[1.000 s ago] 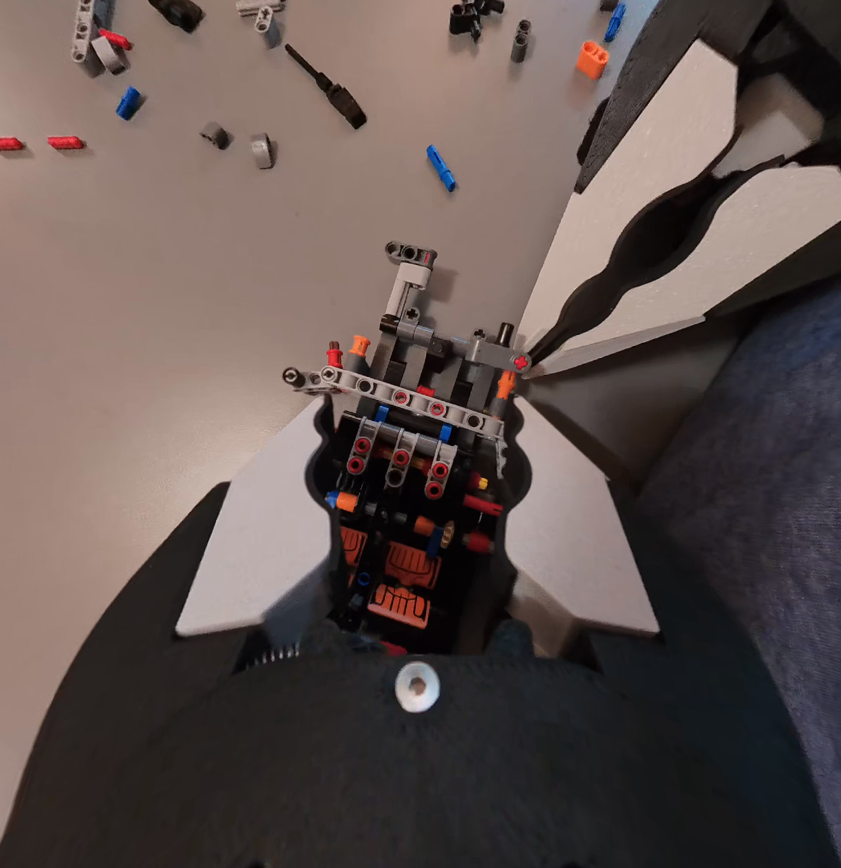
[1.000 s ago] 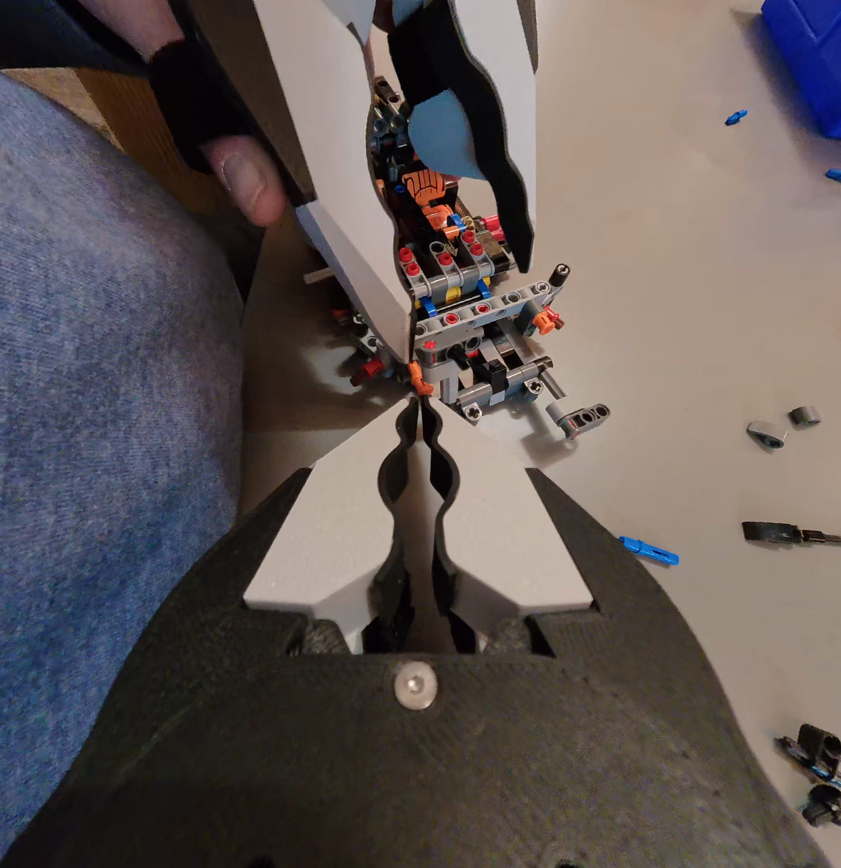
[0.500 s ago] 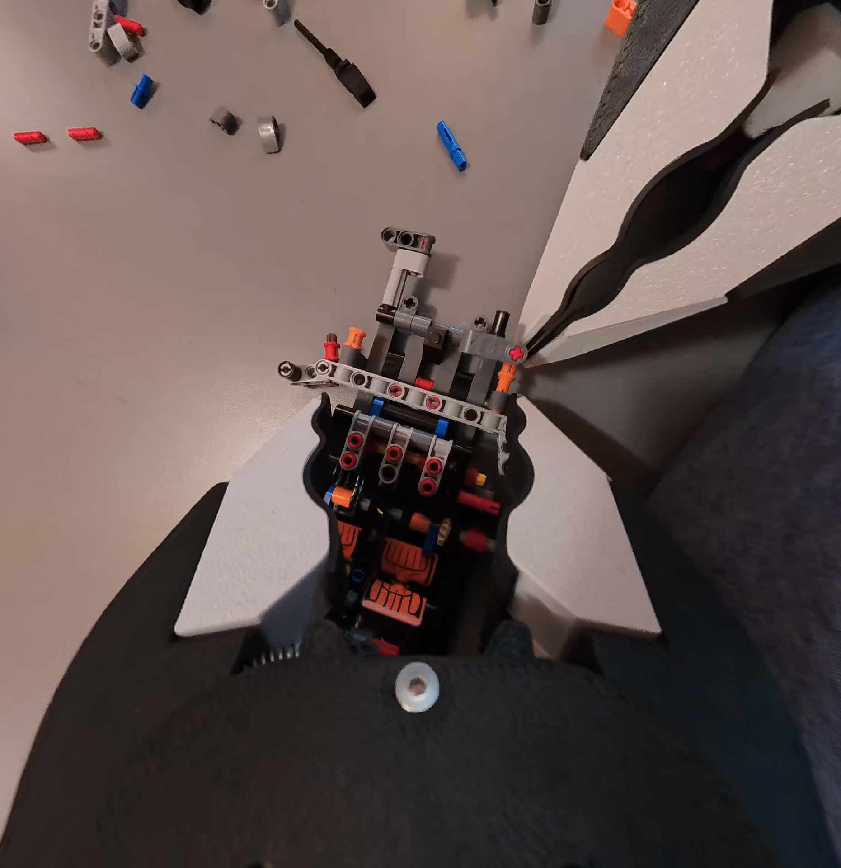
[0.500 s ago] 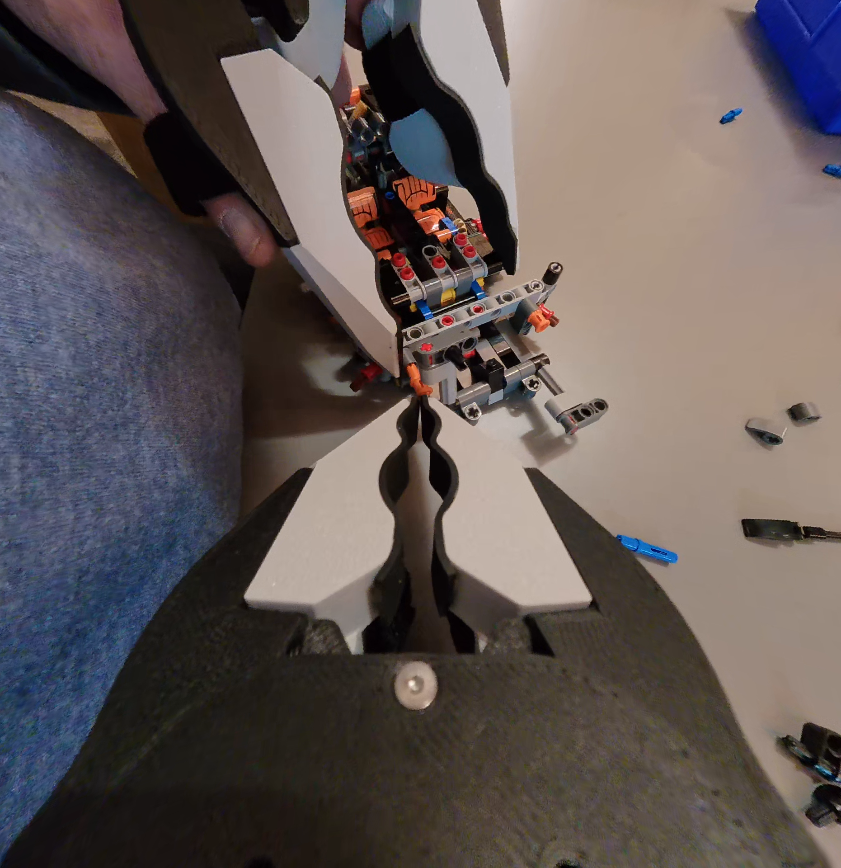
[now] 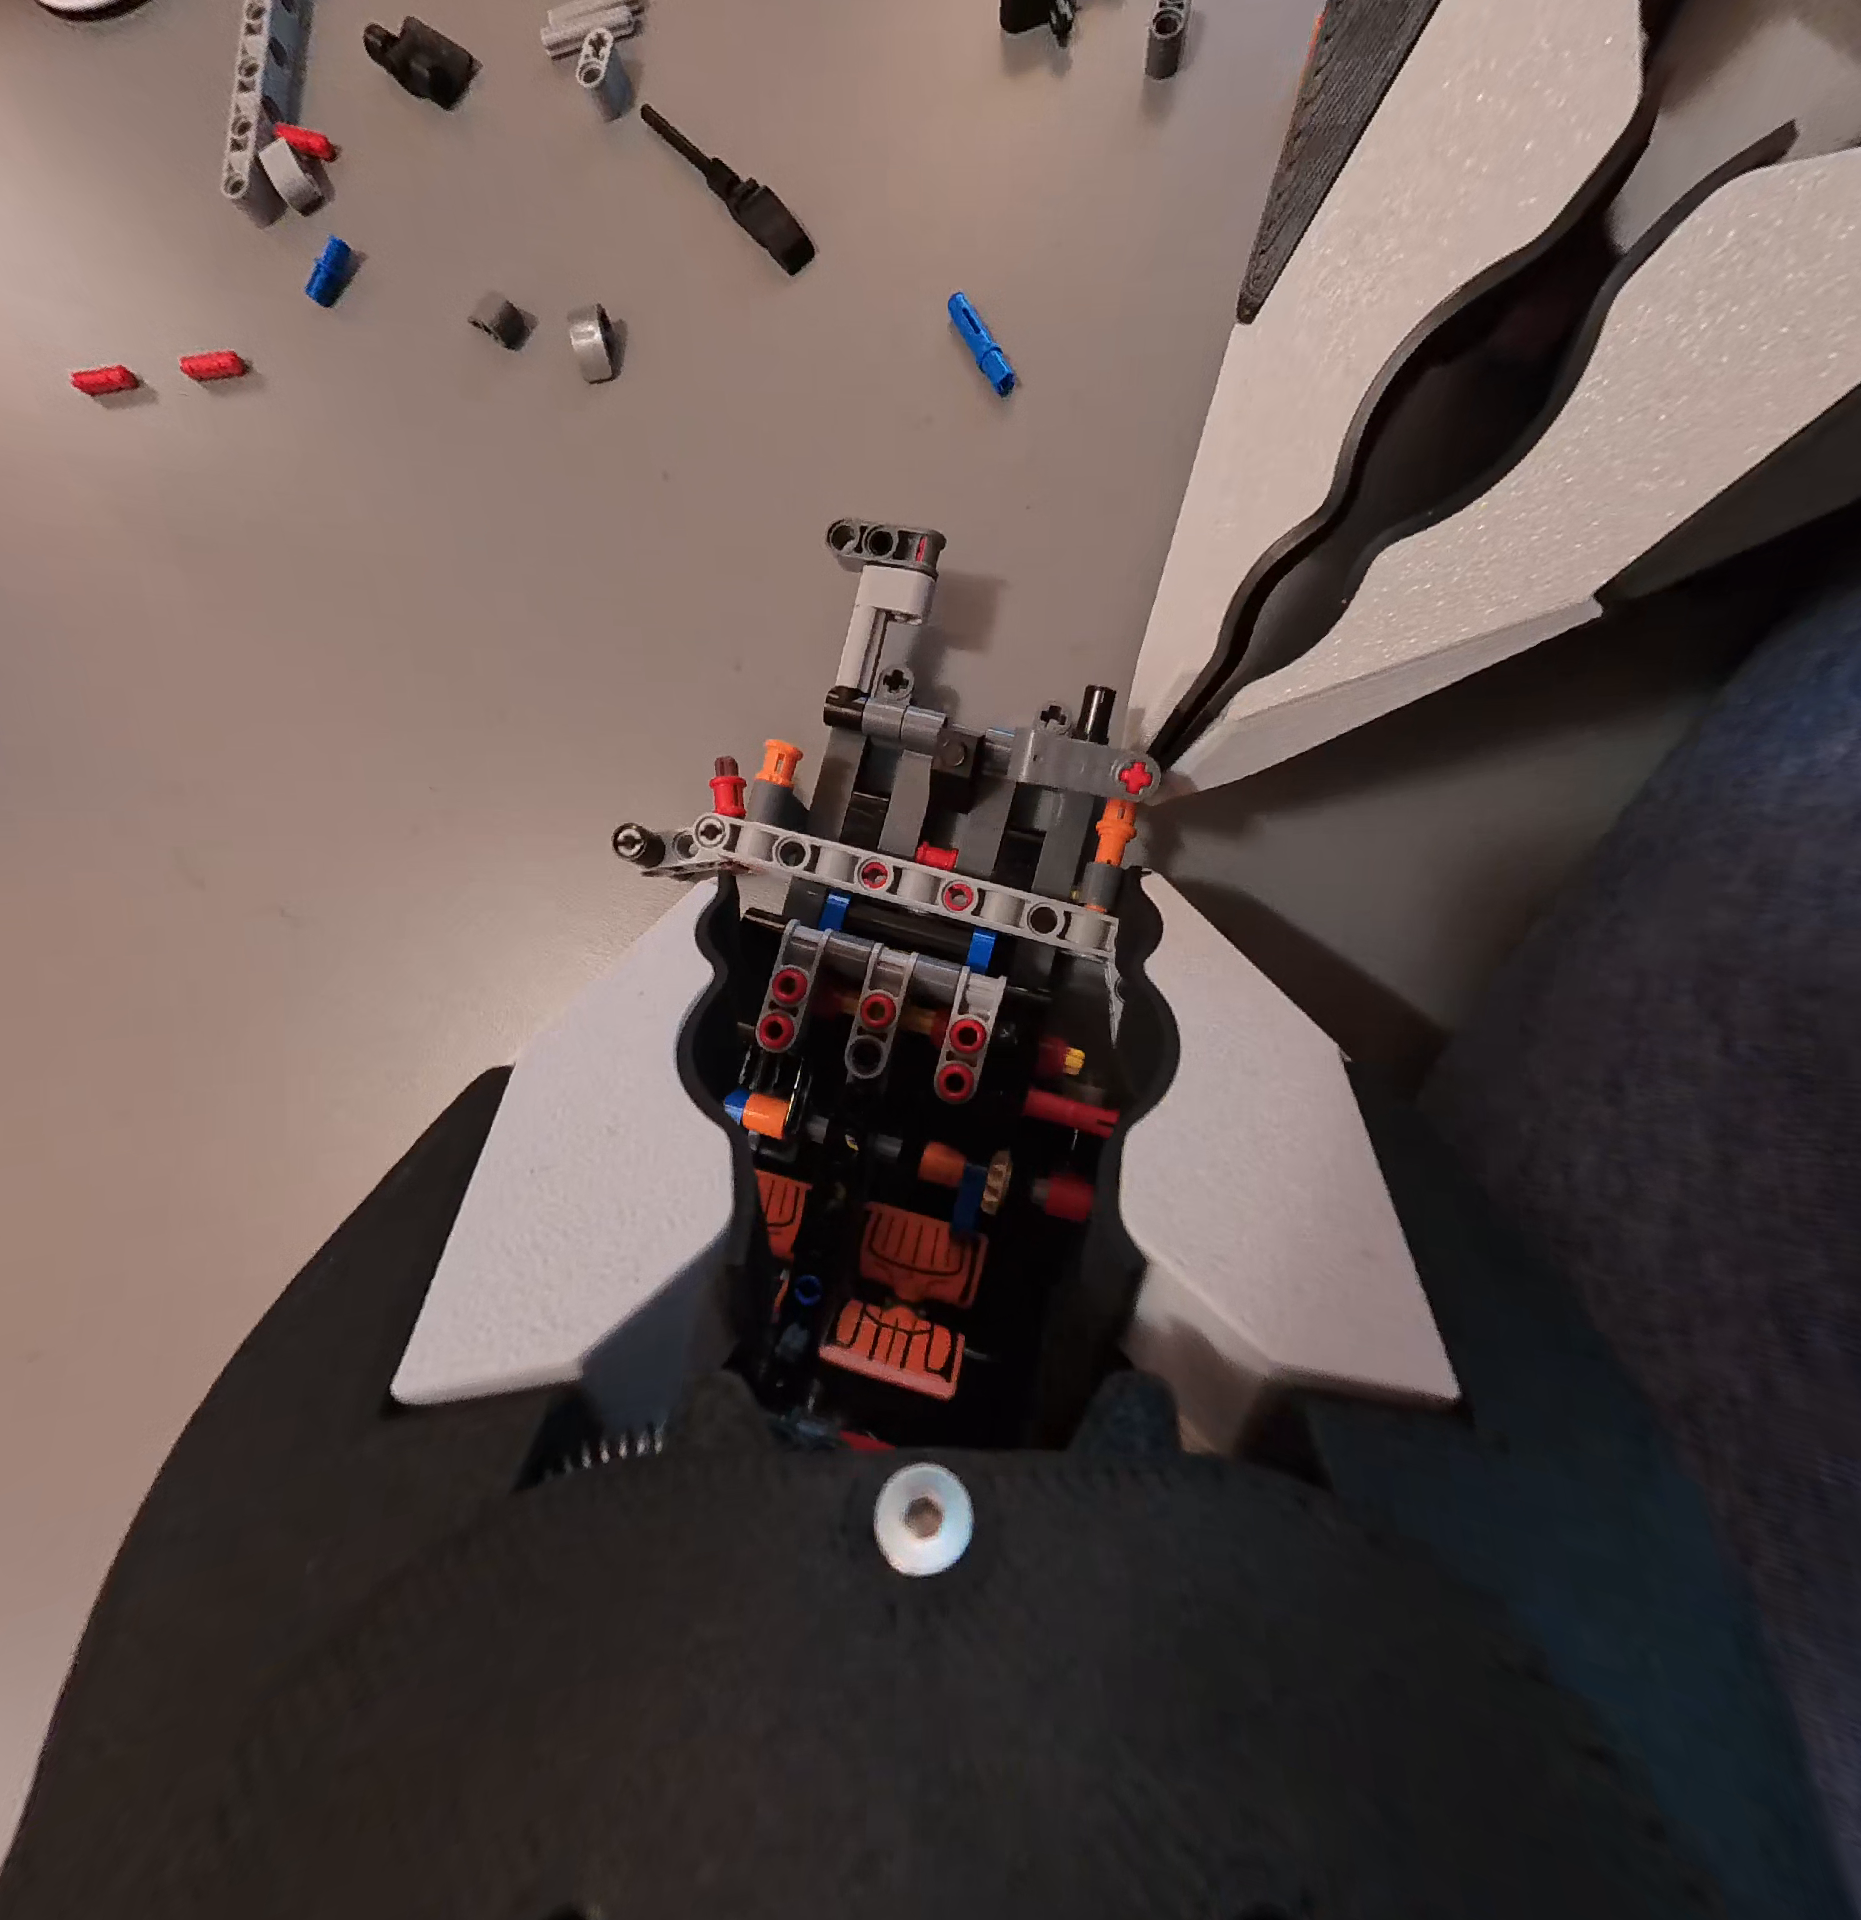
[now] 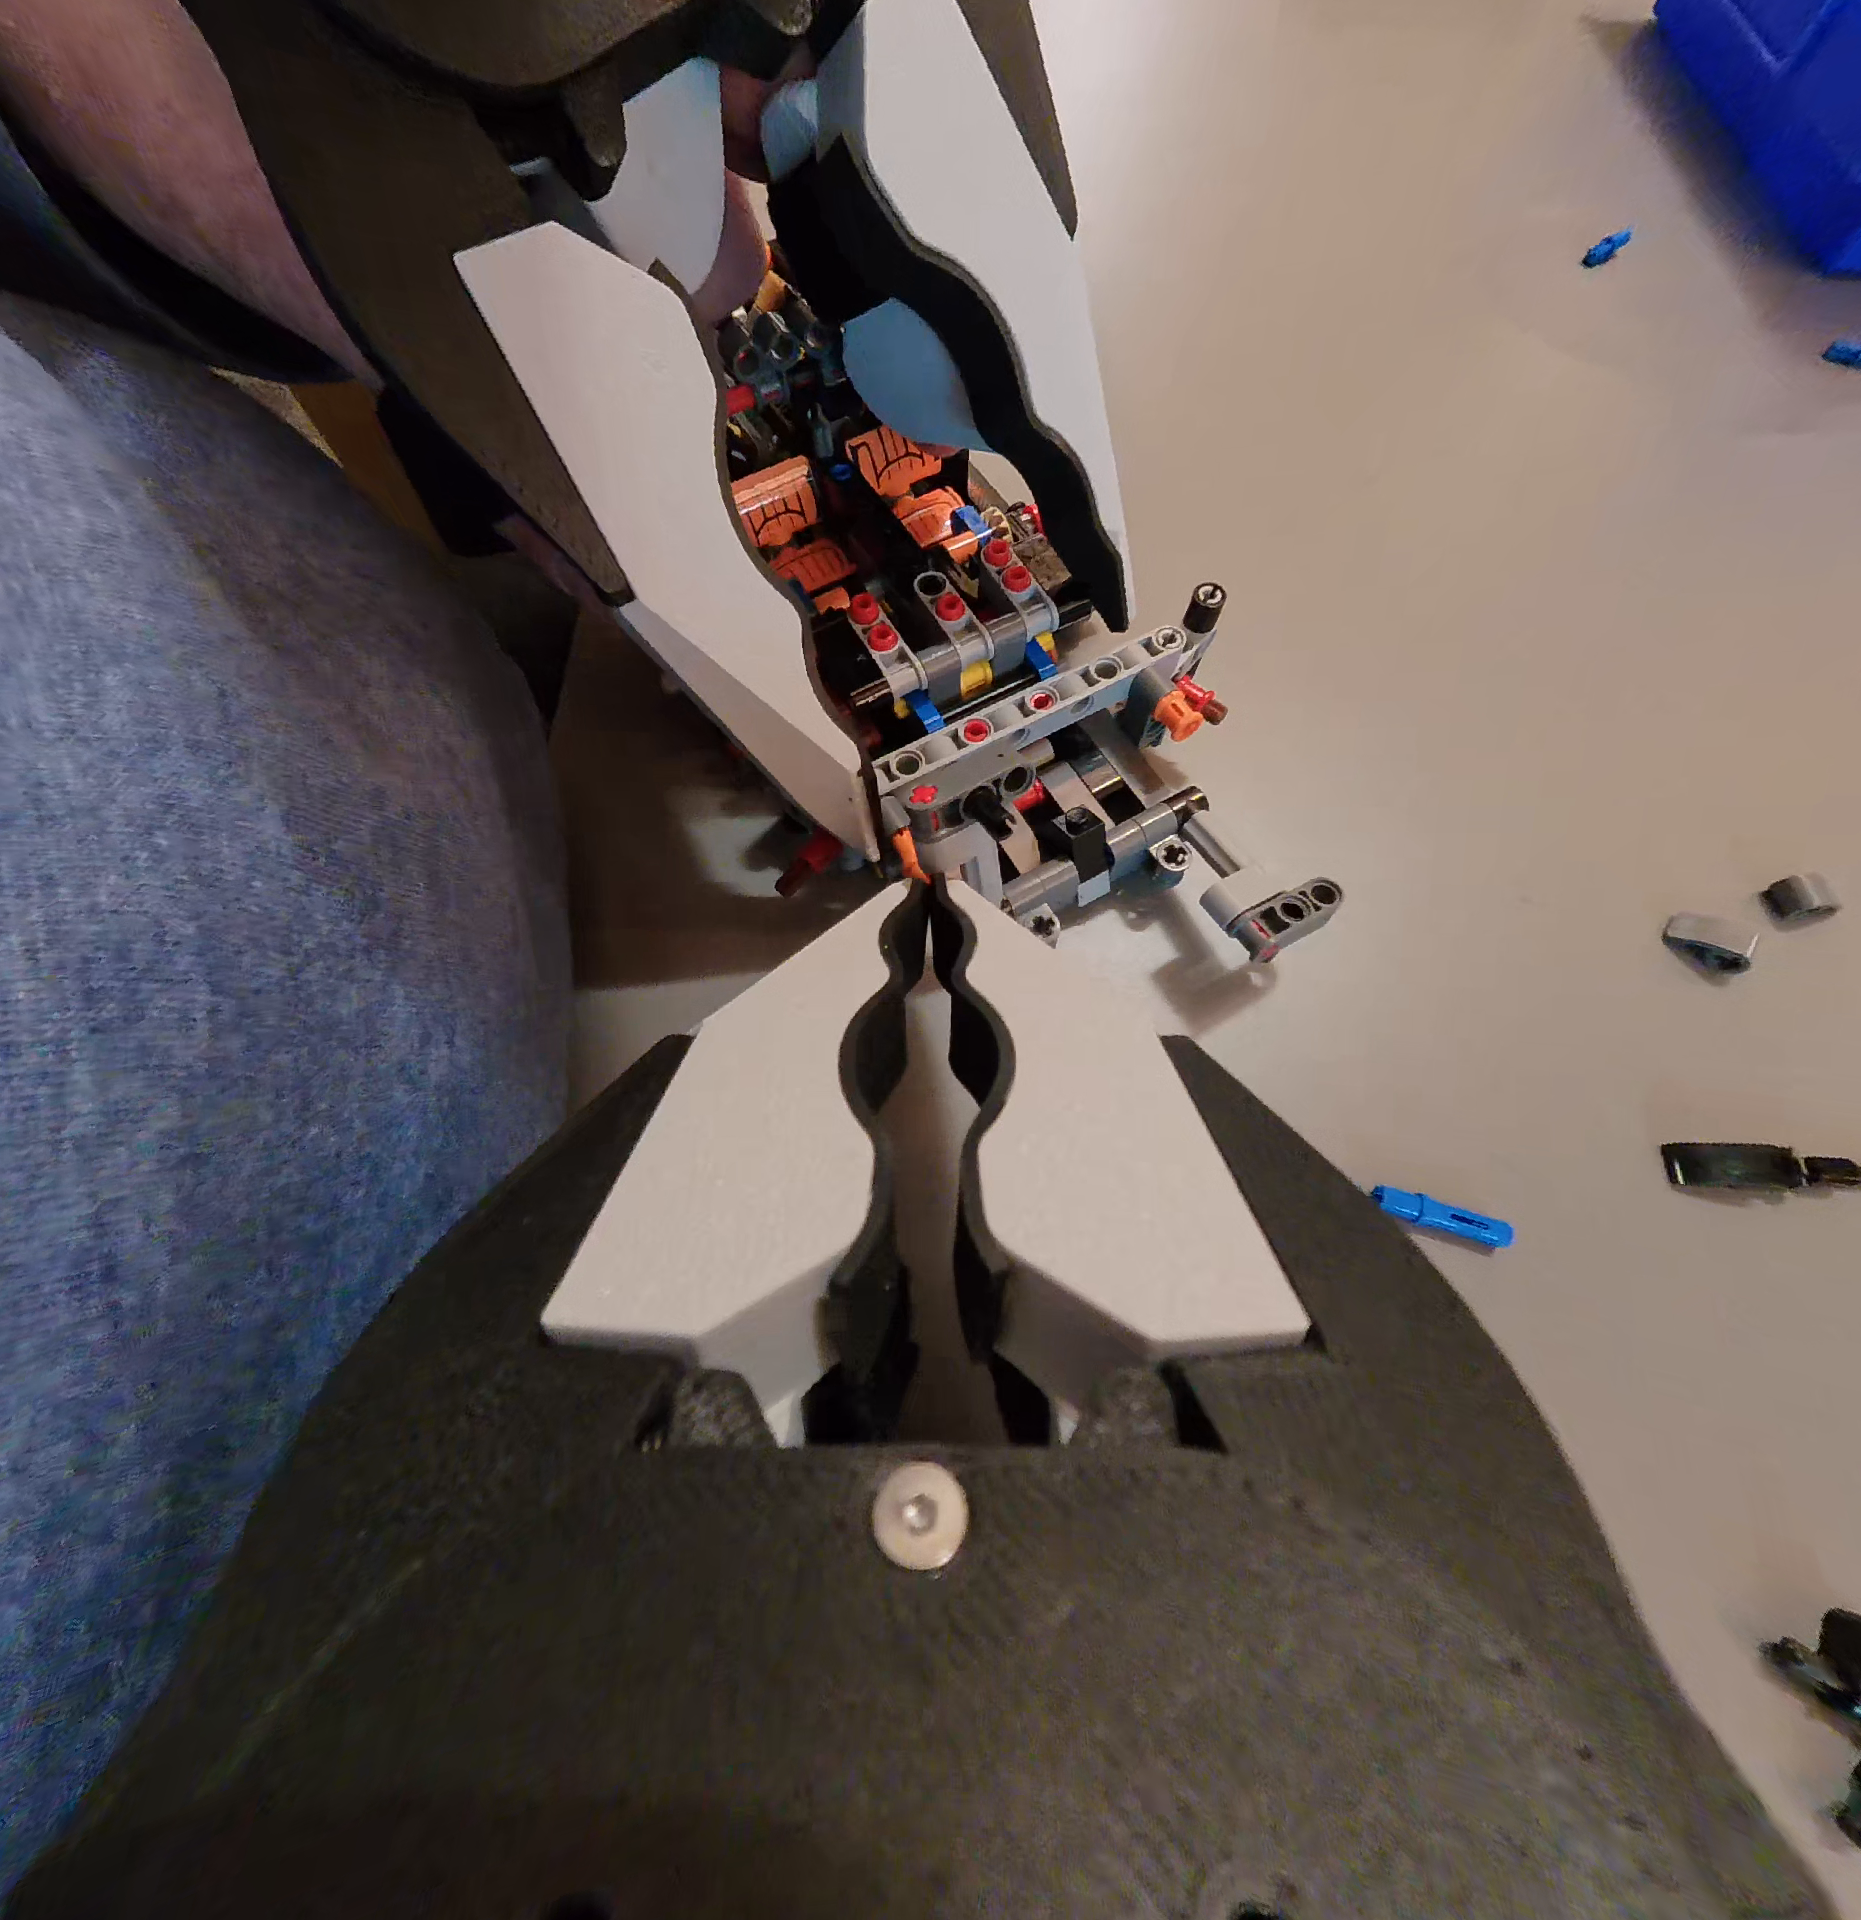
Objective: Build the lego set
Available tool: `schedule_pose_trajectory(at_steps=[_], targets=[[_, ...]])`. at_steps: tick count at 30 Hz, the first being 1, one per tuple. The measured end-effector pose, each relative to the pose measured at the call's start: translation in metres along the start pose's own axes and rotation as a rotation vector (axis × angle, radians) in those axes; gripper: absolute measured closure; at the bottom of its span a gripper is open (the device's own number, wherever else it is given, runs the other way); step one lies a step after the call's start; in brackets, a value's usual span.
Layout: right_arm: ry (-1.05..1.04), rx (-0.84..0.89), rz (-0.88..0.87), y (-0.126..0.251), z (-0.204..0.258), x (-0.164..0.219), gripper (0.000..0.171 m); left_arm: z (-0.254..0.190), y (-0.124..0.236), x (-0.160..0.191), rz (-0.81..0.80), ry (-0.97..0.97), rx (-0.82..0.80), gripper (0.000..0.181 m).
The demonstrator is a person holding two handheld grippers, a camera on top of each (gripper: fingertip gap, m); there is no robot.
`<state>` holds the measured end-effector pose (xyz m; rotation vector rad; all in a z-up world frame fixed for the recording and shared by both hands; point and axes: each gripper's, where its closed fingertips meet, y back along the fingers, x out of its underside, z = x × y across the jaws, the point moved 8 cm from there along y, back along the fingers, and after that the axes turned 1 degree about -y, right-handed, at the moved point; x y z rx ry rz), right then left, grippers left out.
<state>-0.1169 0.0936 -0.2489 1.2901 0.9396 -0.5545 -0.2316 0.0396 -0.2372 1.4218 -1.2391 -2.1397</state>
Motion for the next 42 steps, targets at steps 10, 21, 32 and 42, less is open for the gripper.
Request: schedule_pose_trajectory(at_steps=[10,21,32,42], targets=[[-0.010,-0.003,0.003,-0.002,-0.001,-0.001,0.171,0.003,-0.001,0.000,0.007,0.005,0.028,0.112],[-0.007,-0.017,0.014,-0.006,0.000,-0.002,0.171,0.007,-0.001,0.001,0.017,-0.014,0.053,0.113],[-0.035,-0.046,0.005,-0.009,-0.005,-0.006,0.171,0.011,-0.001,0.004,0.010,-0.011,0.062,0.112],[-0.082,-0.075,0.003,-0.010,-0.006,-0.007,0.169,0.013,0.000,0.006,-0.010,-0.010,0.056,0.112]])
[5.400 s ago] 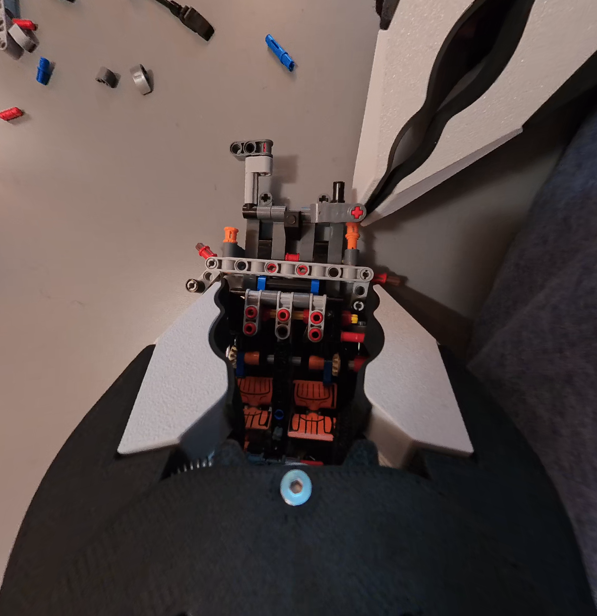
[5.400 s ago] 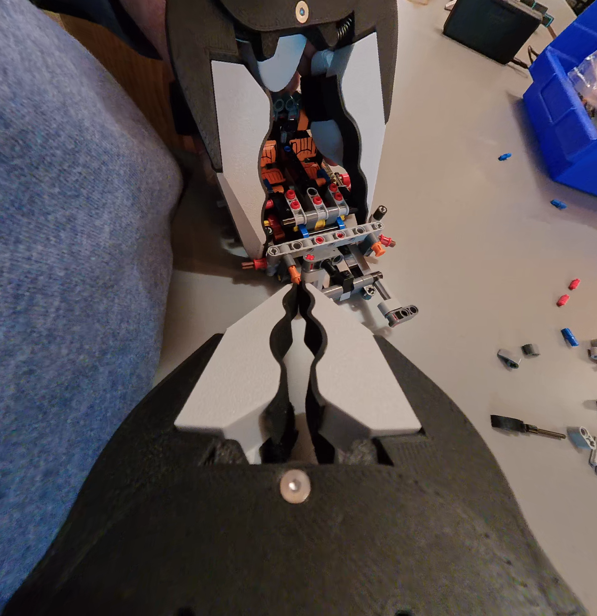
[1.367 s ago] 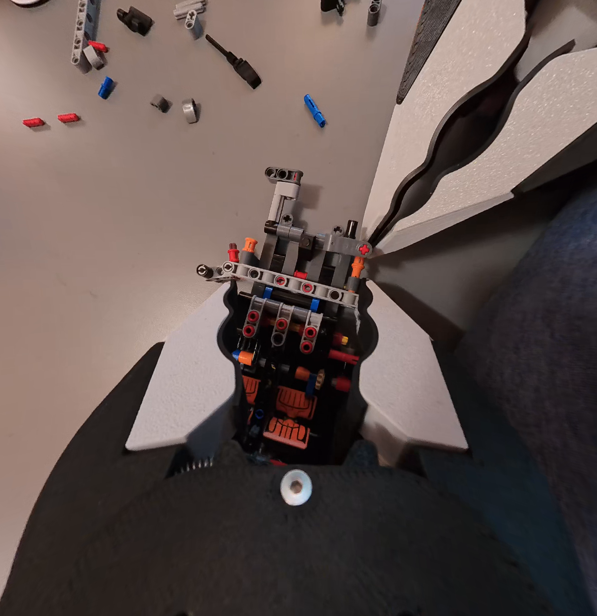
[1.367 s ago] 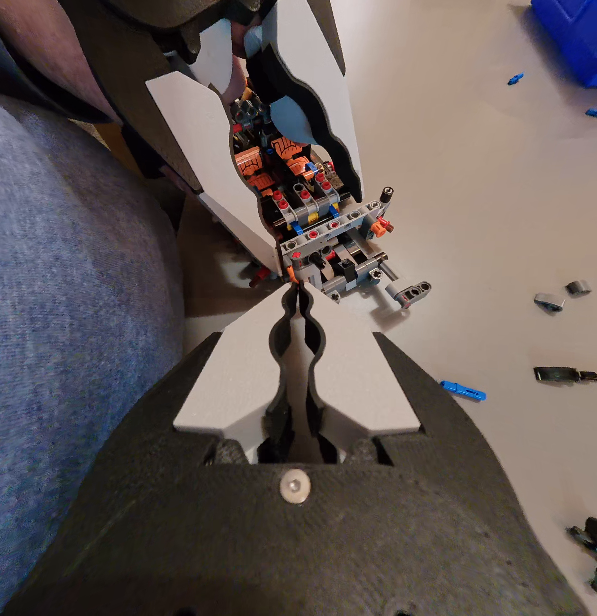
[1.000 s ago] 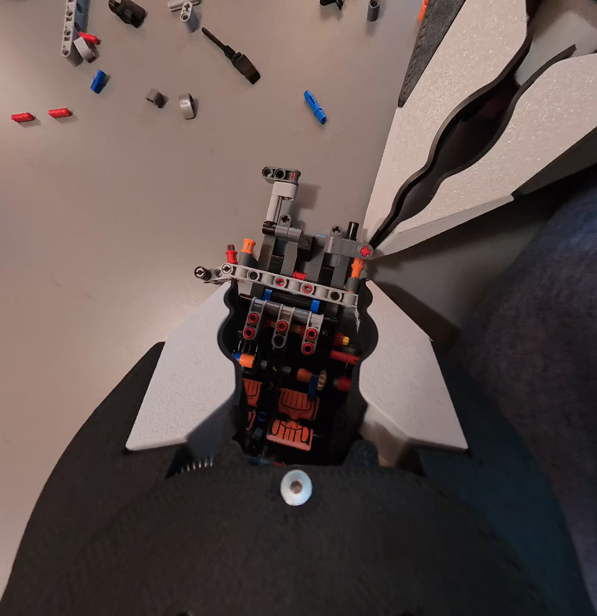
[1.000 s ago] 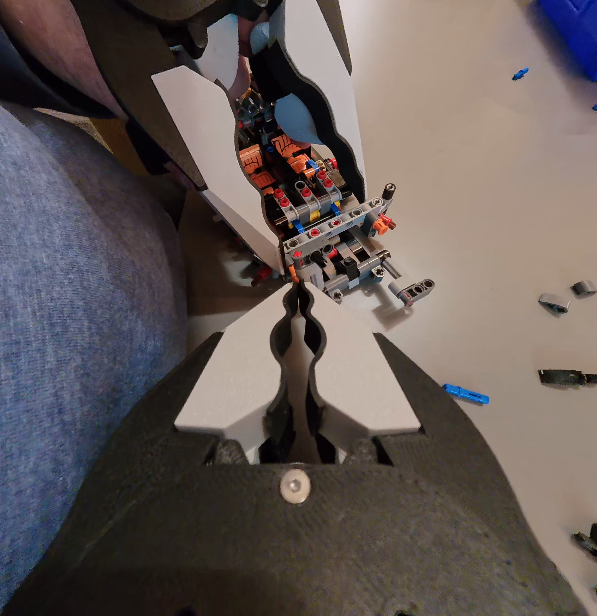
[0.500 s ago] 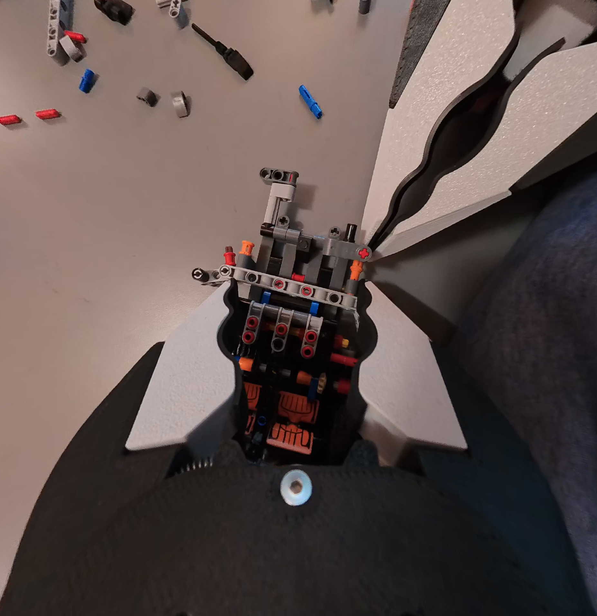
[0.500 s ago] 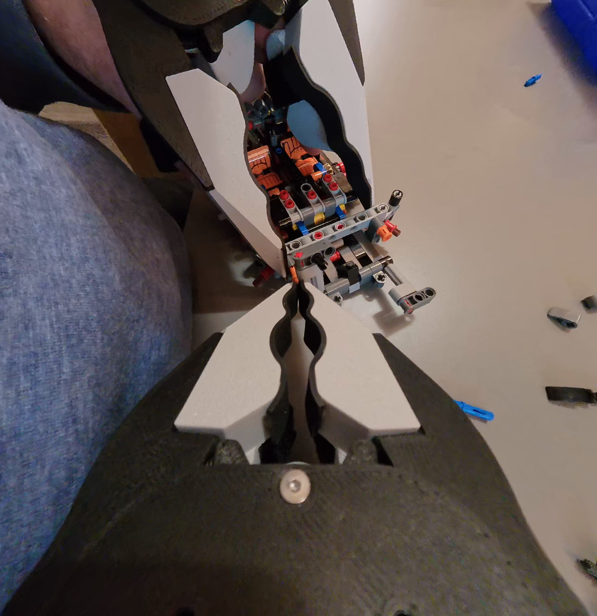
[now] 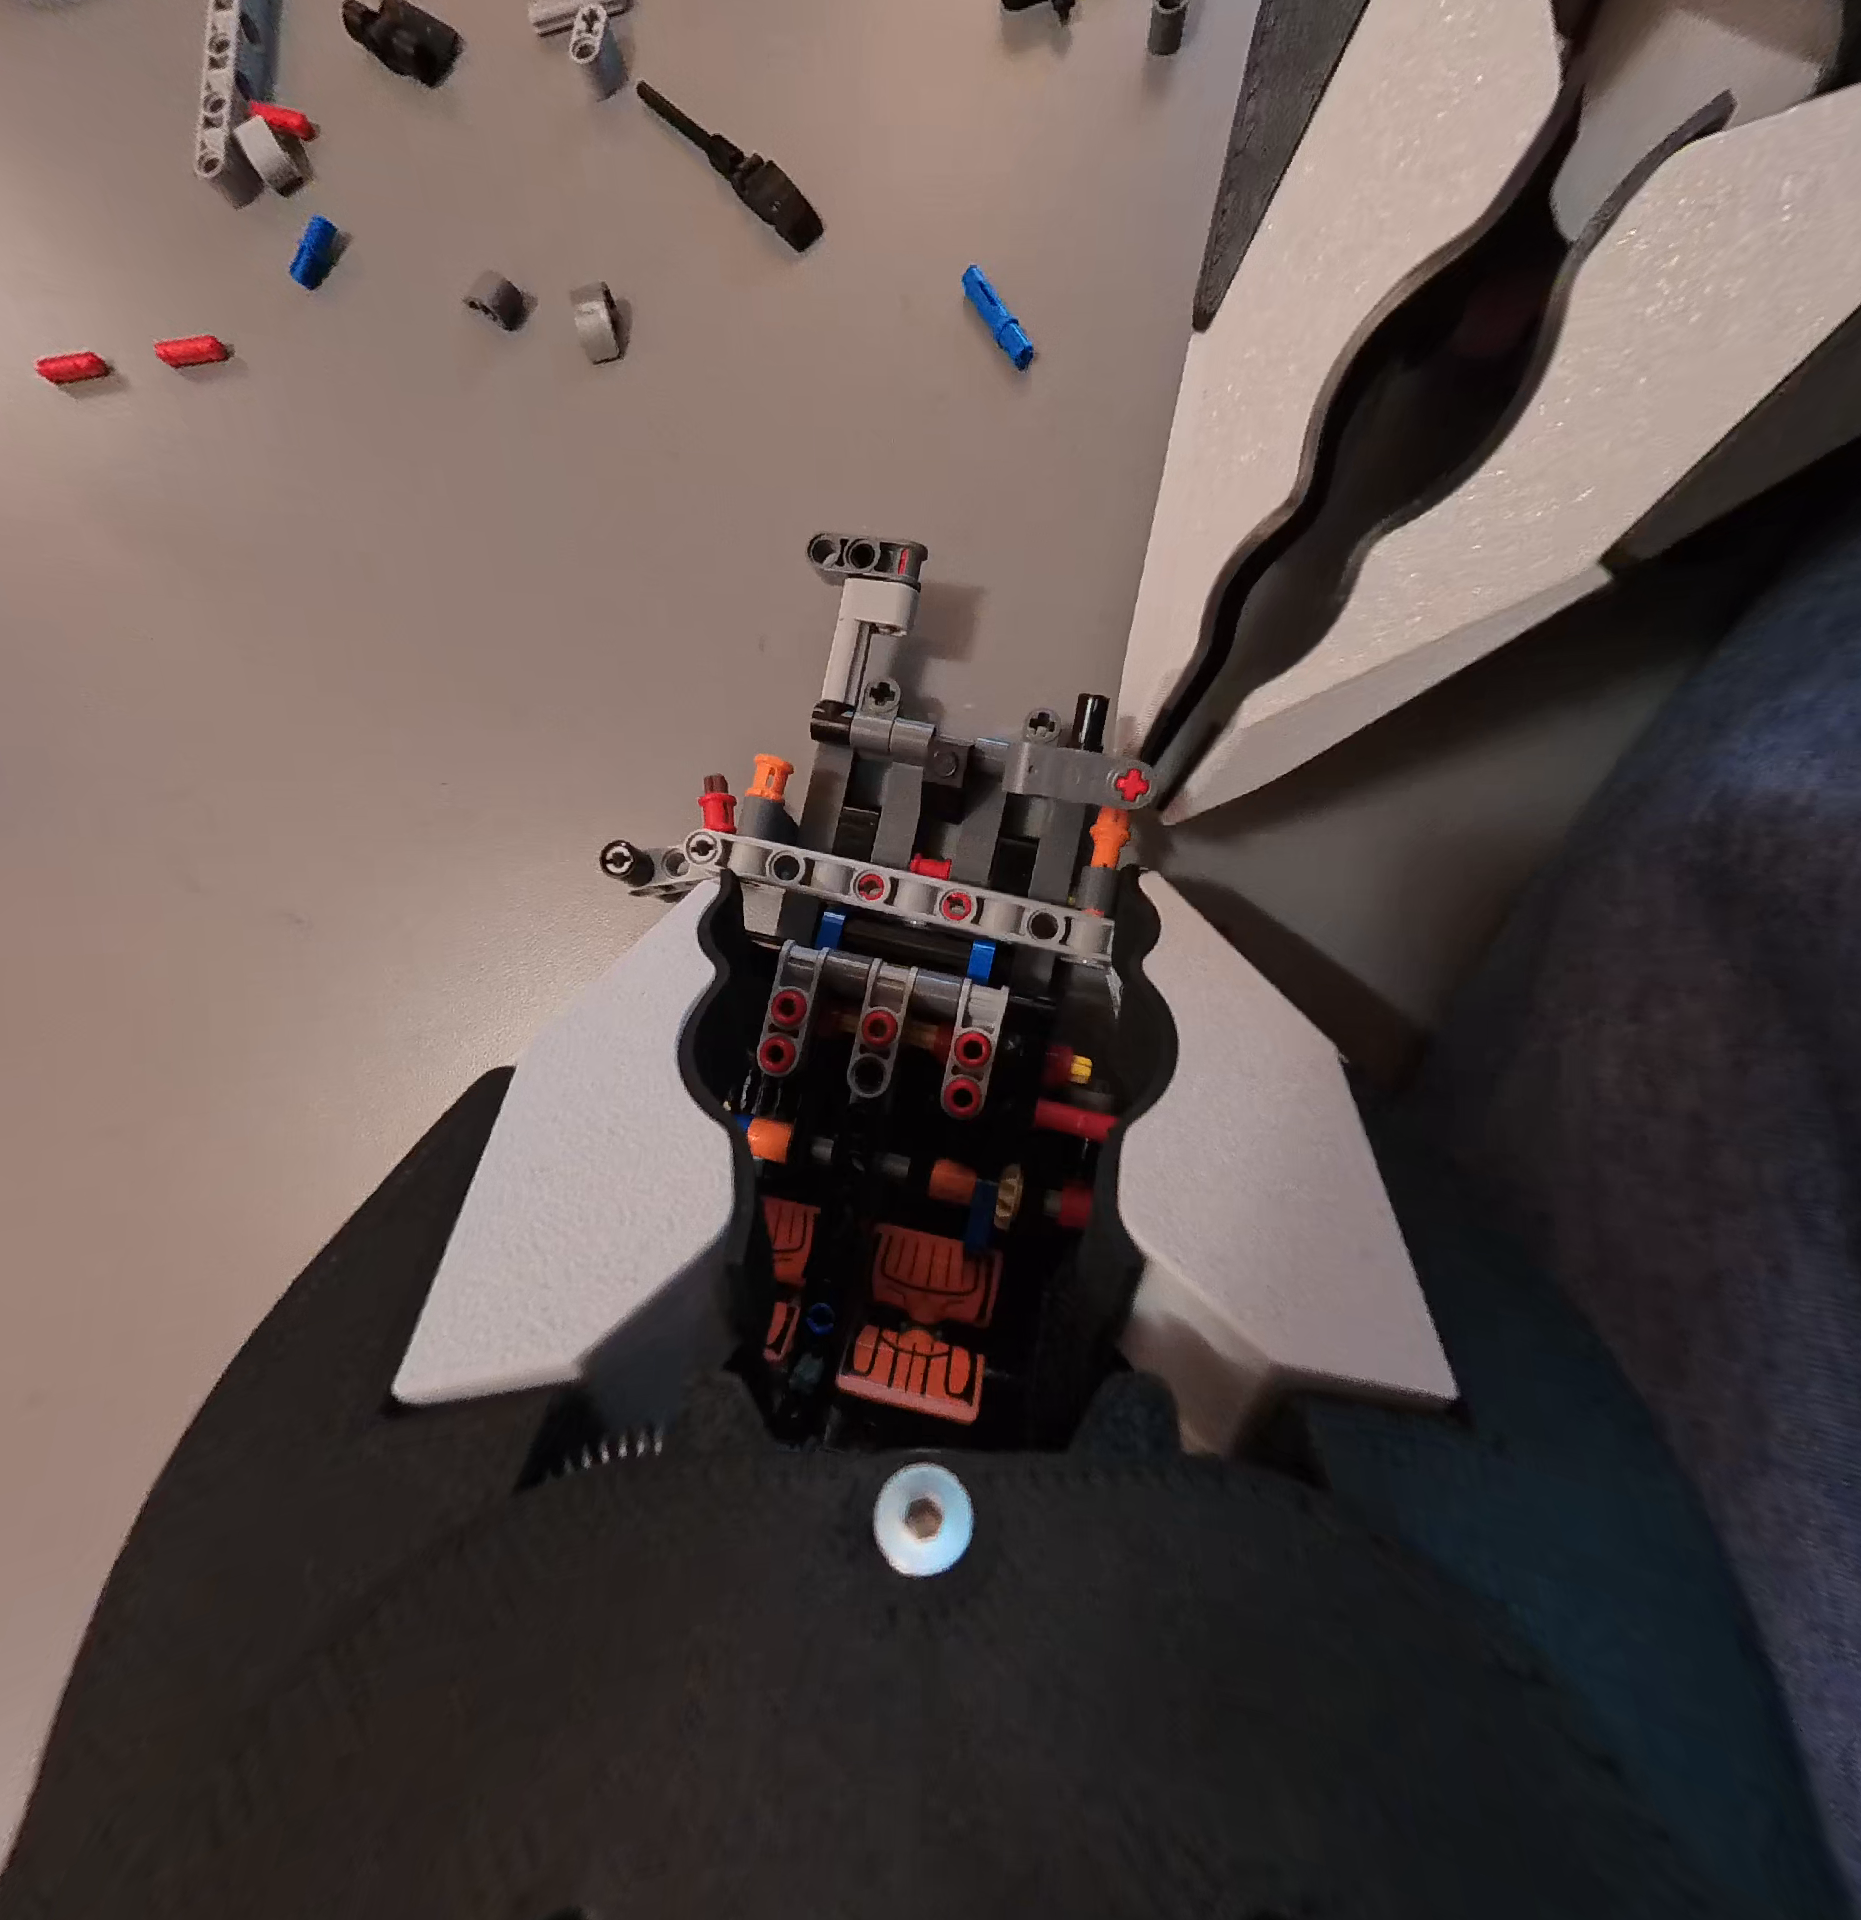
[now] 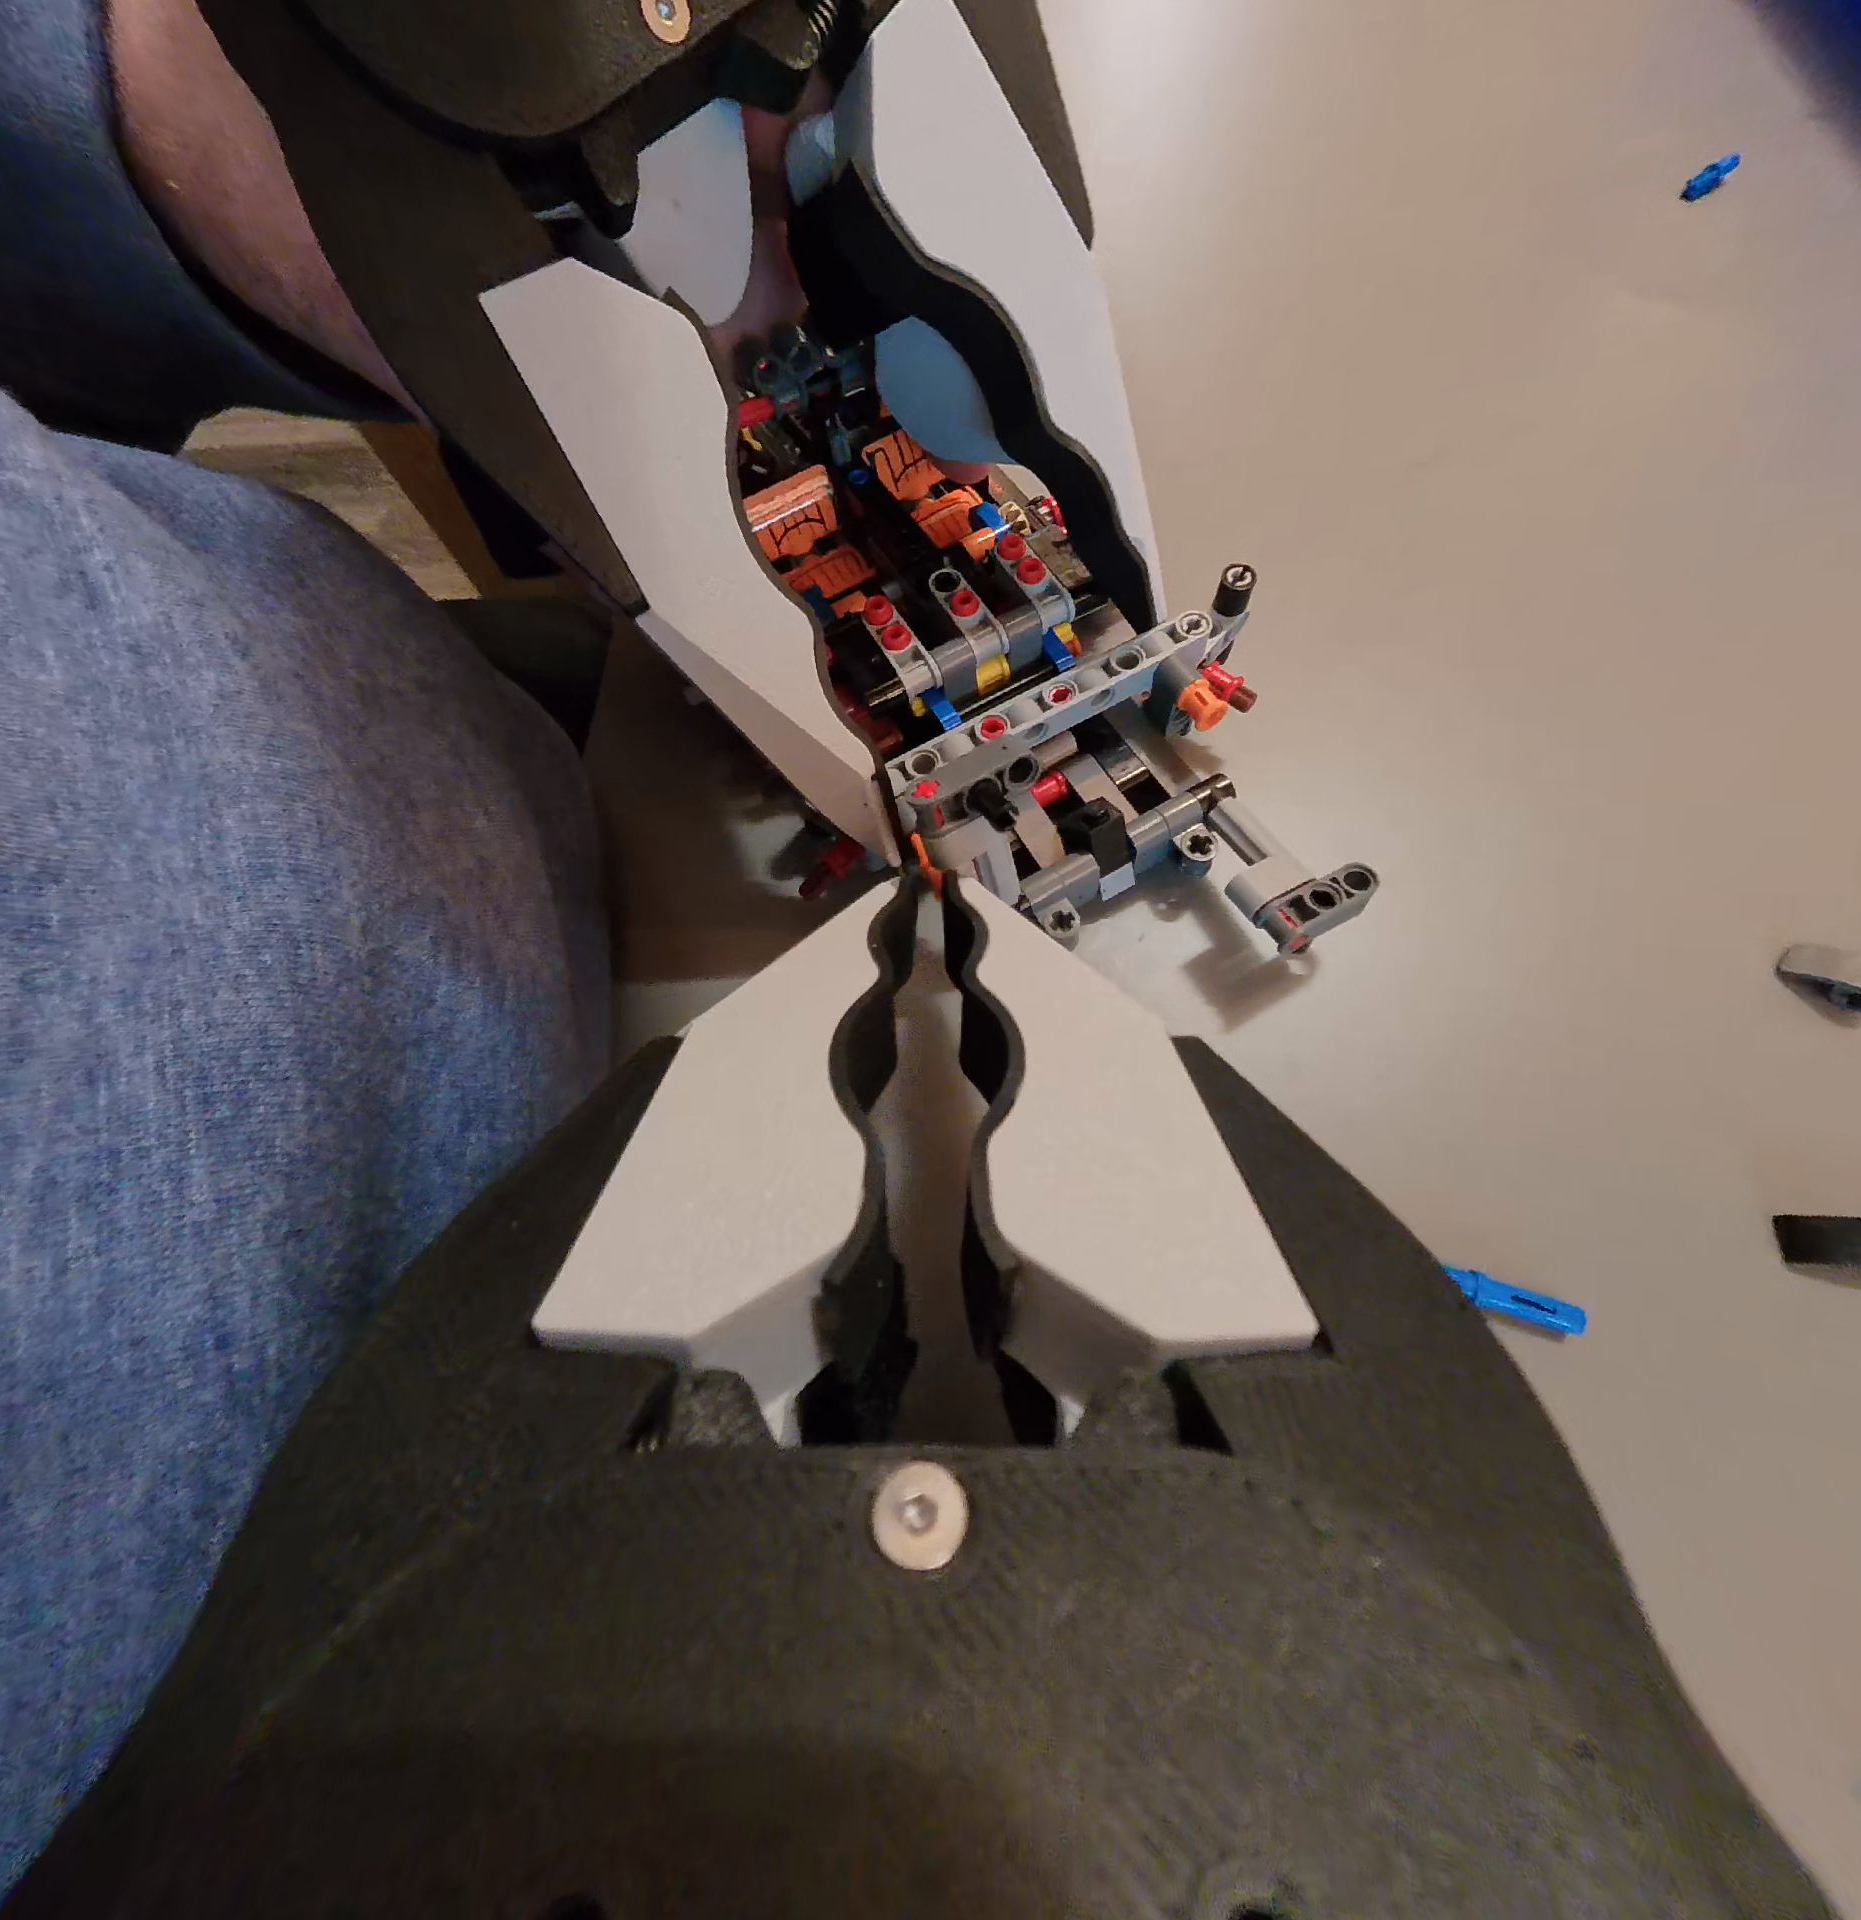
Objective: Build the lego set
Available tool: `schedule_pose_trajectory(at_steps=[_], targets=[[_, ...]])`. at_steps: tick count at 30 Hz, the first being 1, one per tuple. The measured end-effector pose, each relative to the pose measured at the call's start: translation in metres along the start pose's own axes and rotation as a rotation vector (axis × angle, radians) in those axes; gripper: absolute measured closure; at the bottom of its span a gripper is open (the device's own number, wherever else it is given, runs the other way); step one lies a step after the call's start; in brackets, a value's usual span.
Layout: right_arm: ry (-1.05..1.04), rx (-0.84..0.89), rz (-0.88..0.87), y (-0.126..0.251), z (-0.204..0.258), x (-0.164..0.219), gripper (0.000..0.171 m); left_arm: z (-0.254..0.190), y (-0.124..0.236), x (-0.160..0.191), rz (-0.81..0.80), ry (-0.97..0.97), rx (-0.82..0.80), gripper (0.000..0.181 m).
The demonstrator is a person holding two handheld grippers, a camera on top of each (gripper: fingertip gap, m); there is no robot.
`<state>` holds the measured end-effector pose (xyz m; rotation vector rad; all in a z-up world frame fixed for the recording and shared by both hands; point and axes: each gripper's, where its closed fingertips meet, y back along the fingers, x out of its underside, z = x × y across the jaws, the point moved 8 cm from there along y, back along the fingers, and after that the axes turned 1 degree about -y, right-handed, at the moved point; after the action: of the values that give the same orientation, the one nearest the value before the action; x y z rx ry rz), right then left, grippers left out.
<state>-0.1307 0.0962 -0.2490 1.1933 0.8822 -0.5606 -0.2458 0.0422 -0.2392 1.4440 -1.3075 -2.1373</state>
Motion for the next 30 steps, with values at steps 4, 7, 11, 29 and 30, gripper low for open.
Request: schedule_pose_trajectory(at_steps=[4,7,11,29,30], targets=[[-0.002,0.009,-0.001,0.000,0.001,0.000,0.169,0.000,0.000,0.000,-0.007,-0.006,0.004,0.112],[-0.006,0.022,-0.003,-0.001,0.001,-0.001,0.171,0.000,0.000,0.001,-0.012,-0.010,0.006,0.112],[0.026,0.036,-0.004,-0.002,0.003,-0.002,0.171,0.001,0.001,0.002,-0.018,-0.006,0.007,0.112],[0.055,-0.106,-0.037,0.002,0.014,-0.003,0.171,0.008,0.000,0.002,-0.026,0.003,0.017,0.113],[0.025,-0.070,-0.050,0.006,0.009,-0.002,0.171,0.008,0.000,0.002,-0.027,-0.001,0.012,0.113]])
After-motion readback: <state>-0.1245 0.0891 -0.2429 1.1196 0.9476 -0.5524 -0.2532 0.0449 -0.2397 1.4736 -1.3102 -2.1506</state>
